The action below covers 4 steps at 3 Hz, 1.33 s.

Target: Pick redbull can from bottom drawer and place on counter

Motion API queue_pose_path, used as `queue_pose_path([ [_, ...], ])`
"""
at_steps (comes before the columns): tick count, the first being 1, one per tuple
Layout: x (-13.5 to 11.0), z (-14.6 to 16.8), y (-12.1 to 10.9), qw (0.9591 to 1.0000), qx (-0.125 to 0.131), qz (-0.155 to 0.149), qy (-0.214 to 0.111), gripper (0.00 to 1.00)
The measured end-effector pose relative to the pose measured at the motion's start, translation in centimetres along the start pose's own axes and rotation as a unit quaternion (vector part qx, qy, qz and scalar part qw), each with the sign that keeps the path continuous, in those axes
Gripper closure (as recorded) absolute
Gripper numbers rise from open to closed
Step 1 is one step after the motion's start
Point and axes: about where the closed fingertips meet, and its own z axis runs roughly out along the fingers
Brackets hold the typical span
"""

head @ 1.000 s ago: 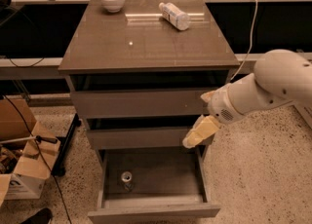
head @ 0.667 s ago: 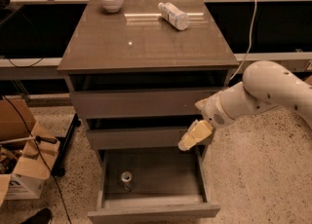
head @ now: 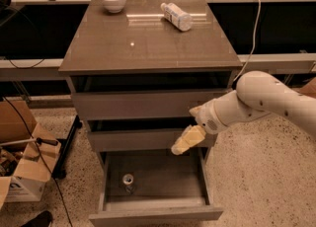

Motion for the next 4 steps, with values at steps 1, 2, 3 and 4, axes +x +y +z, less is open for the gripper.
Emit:
queue_pose_path([
  [1,-1.1,4.5,0.2,0.9982,-0.041,0.011,-0.044,0.00],
  [2,-0.9,8.9,0.4,0.9947,-0.061,0.026,-0.079,0.00],
  [3,0.3,13.4,0.4,0.9908,-0.070,0.047,-0.105,0.00],
  [4,3.0,19.0,0.9,0.9903,-0.085,0.061,-0.091,0.00],
])
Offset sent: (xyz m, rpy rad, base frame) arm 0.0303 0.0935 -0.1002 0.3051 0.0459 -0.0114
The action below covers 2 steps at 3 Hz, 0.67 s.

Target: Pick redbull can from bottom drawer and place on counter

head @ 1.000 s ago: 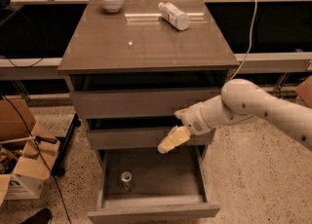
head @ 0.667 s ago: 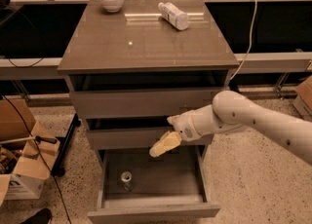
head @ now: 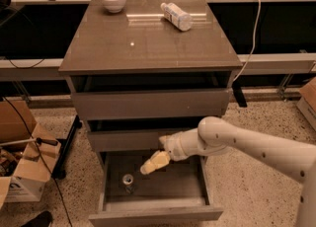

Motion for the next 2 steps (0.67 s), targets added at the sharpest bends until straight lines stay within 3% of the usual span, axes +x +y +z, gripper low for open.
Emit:
queue_pose_path([
  [1,2.96,2.97,-0.35,0.9997,-0.013,0.018,0.014,0.00],
  [2,3.14,3.15,-0.30,0.9996,-0.015,0.019,0.014,0.00],
])
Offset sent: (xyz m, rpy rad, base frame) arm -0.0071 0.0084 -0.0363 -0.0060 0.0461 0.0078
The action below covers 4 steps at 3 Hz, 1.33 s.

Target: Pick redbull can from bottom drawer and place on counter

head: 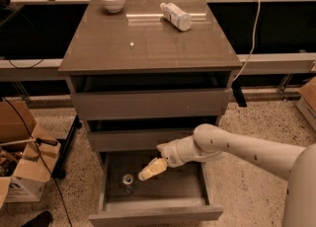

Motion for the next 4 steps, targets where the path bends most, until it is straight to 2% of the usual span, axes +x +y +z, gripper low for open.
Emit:
queue_pose_path([
  [1,1.2,3.5,-1.6,0.9998,0.015,-0.006,-0.014,0.00],
  [2,2.4,6.4,-3.3,0.9985,0.034,-0.035,-0.023,0.00],
  [3,4.5,9.1,-5.5,0.9982,0.038,-0.040,-0.025,0.00],
  [4,6.9,11.9,-7.5,0.9984,0.033,-0.021,-0.041,0.00],
])
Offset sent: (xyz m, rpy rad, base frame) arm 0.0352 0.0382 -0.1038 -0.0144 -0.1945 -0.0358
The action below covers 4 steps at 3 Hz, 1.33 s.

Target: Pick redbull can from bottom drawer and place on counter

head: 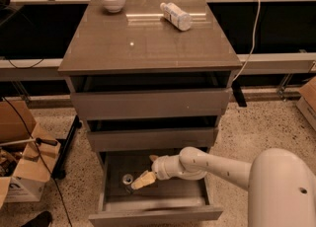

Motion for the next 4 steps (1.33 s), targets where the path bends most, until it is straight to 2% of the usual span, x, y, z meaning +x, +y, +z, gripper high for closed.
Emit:
queue_pose_path([
  [1,3.0,3.4,-0.9,0.9993,-0.020,0.031,-0.009,0.00],
  [2,4.4,6.8,-1.4,0.9974,-0.043,0.054,-0.023,0.00],
  [4,5.7,12.2,-2.1,0.9896,-0.080,0.103,-0.061,0.00],
])
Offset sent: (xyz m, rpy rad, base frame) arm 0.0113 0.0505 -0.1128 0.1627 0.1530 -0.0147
